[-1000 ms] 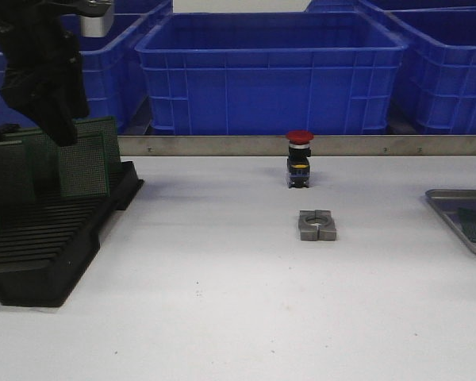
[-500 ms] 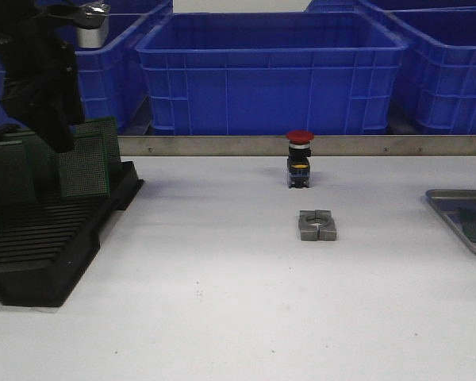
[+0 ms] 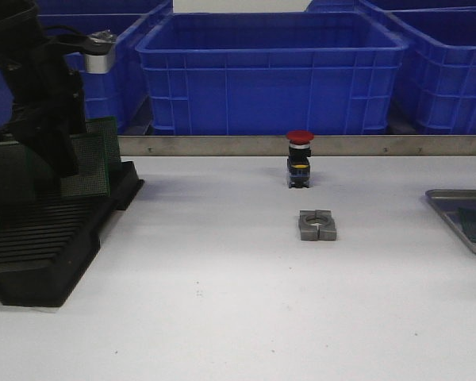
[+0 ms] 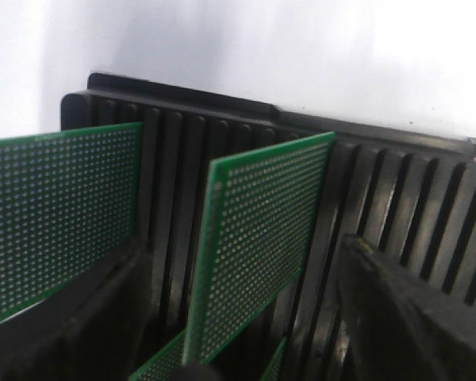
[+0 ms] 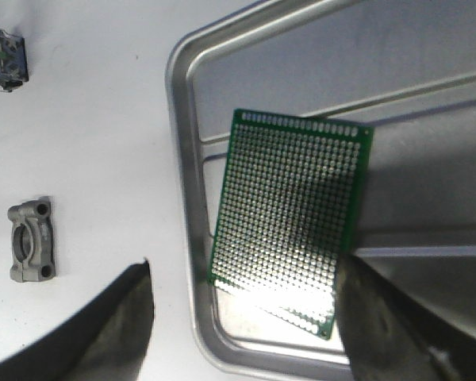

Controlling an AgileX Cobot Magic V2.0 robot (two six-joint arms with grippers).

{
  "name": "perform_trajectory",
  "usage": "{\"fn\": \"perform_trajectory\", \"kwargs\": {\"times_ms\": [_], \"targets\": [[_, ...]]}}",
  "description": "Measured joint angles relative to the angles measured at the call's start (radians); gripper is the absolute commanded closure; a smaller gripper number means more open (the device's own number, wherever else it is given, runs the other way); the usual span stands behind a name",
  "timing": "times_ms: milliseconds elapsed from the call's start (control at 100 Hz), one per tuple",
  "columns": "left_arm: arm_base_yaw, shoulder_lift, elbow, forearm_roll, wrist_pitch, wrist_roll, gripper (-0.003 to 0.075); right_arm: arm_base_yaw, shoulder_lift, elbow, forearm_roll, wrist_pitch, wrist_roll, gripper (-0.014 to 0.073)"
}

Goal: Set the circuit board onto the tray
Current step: 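Lower the left gripper onto another green board in the rack and grasp it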

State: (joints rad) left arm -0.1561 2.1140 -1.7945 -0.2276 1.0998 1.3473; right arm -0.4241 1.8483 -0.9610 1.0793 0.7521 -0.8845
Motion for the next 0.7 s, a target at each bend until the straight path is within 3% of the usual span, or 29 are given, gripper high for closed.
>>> {"fn": "perform_trajectory", "kwargs": {"times_ms": [170, 700], "targets": [[0.0, 0.0, 0.0, -0.011, 0.016, 0.0, 0.0293, 0.0, 0.0, 0.0, 0.0, 0.0, 0.0, 0.0085], [0.0, 0.0, 0.0, -0.013, 0.063, 0.0, 0.0681, 0.0, 0.0, 0.0, 0.0, 0.0, 0.0, 0.0085]]}}
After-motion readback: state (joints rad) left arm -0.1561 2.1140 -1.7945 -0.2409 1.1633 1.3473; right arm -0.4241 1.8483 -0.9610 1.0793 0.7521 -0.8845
